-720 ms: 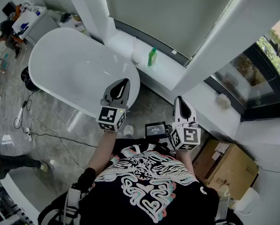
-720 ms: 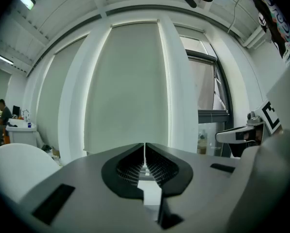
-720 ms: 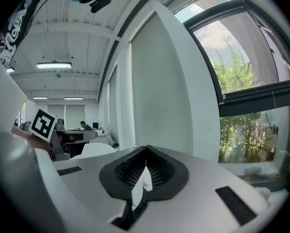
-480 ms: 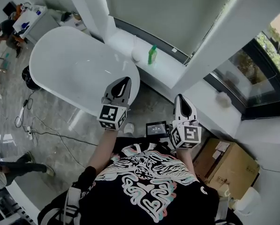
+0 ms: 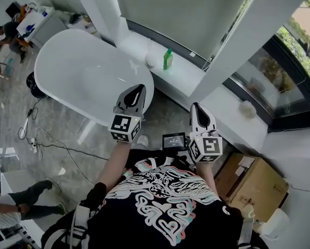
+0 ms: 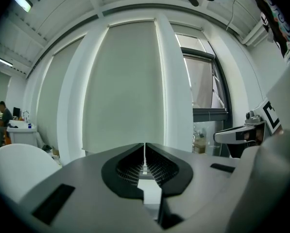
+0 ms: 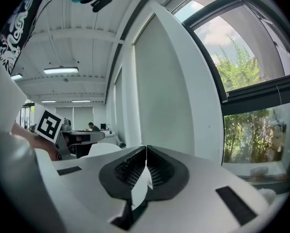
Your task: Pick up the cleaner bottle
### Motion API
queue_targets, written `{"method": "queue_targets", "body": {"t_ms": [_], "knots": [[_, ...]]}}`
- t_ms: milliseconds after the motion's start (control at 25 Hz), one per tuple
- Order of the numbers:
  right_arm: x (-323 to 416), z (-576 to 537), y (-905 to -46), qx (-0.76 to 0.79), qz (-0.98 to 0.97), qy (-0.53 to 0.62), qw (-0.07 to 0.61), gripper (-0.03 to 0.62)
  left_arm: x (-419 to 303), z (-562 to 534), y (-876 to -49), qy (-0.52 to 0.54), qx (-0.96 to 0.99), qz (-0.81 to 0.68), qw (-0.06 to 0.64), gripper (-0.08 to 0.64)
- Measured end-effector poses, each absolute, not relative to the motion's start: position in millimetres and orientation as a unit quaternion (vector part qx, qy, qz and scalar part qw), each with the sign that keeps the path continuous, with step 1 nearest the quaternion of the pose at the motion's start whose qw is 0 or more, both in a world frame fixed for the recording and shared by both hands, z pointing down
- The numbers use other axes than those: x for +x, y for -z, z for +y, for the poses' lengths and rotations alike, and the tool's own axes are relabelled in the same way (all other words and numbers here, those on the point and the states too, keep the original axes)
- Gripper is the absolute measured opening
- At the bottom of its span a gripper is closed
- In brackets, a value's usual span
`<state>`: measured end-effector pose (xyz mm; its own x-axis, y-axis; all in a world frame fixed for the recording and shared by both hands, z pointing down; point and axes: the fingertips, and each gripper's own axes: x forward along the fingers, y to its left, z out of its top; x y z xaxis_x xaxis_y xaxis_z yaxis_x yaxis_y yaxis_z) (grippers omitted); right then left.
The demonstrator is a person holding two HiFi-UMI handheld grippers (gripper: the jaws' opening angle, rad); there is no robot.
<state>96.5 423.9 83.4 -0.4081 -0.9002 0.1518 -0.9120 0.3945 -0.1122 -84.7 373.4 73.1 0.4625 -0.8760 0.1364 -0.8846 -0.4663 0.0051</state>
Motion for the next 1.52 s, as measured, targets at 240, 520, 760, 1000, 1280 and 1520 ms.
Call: {"method": "queue_targets", "body": {"t_ms": [240,520,760,1000,1280,1520], "knots": [[104,423,-90,0.541,-0.835,-0.098,0.037,0.029,-81,379,-77,-0.071,0.85,-0.522,0.027,0.025],[101,404,-97,0.536,-0.837,-0.098,0.049,0.029,-79,357,-90,-0.07,0.851,-0.518,0.039,0.025],[96,362,-104,0.54,-0.834,-0.096,0.058,0.029,-79,310,-100,-0.063,0.855,-0.513,0.046,0.025],[81,295,-109,0.541,-0.833,-0.1,0.063,0.029,-84,230,-98,-0.058,0.861,-0.503,0.042,0.025],[69,212,-118,0.556,-0.821,-0.107,0.074,0.029,-92,140,-103,-0.062,0.87,-0.488,0.046,0.025],[60,151,-131,0.577,-0.804,-0.118,0.082,0.029,-103,83,-116,-0.079,0.883,-0.461,0.049,0.025]]}}
